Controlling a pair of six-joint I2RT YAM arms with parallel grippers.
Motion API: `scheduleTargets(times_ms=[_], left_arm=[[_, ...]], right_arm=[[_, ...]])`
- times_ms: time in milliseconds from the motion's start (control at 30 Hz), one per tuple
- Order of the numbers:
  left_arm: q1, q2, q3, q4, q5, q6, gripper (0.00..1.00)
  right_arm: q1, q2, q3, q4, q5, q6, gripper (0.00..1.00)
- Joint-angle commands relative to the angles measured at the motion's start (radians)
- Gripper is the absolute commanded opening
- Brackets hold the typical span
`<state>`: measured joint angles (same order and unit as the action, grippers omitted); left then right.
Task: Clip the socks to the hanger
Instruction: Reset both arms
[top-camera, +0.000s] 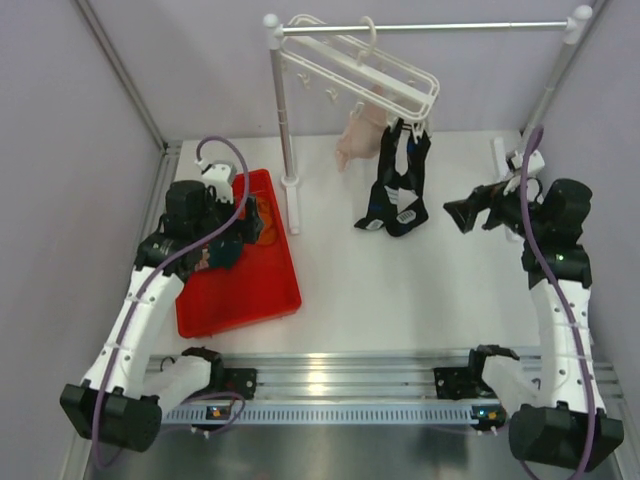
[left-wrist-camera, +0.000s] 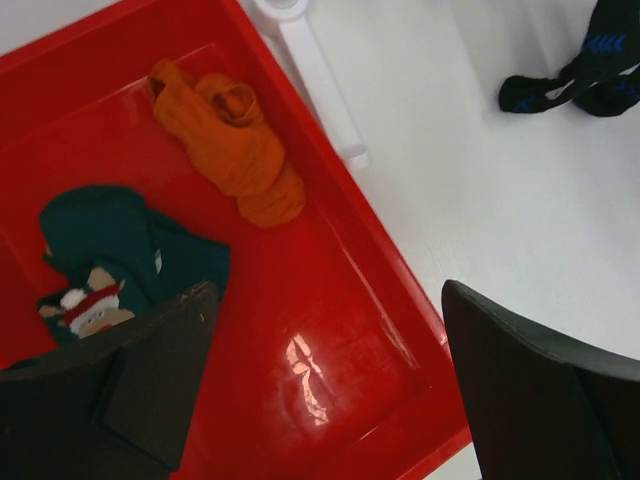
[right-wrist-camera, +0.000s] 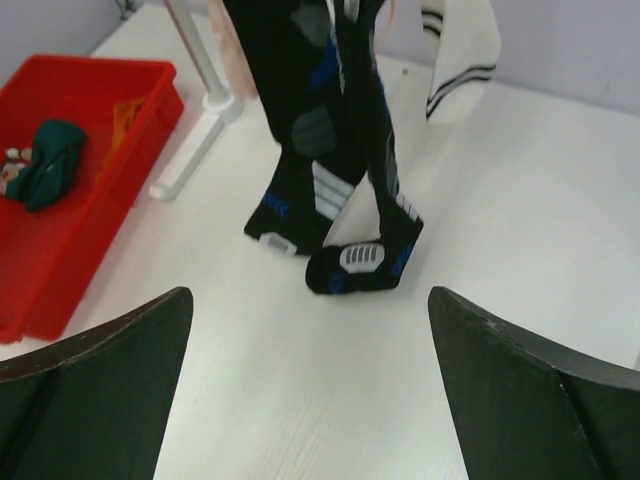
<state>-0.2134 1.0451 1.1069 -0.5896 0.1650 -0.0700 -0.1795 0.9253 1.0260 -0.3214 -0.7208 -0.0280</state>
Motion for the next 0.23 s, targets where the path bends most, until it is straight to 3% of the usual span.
scheduleTargets(times_ms=[0, 200], left_arm=[[0.037, -0.075, -0.070, -0.003, -0.033, 0.027, 0.98], [0.077, -0.125, -0.094, 0.004, -0.015, 0.036, 0.98]], right_arm=[[-0.002, -0.066, -0.087, -0.082, -0.034, -0.087, 1.00], [0.000, -0.147, -0.175, -0.076, -0.023, -0.082, 1.00]])
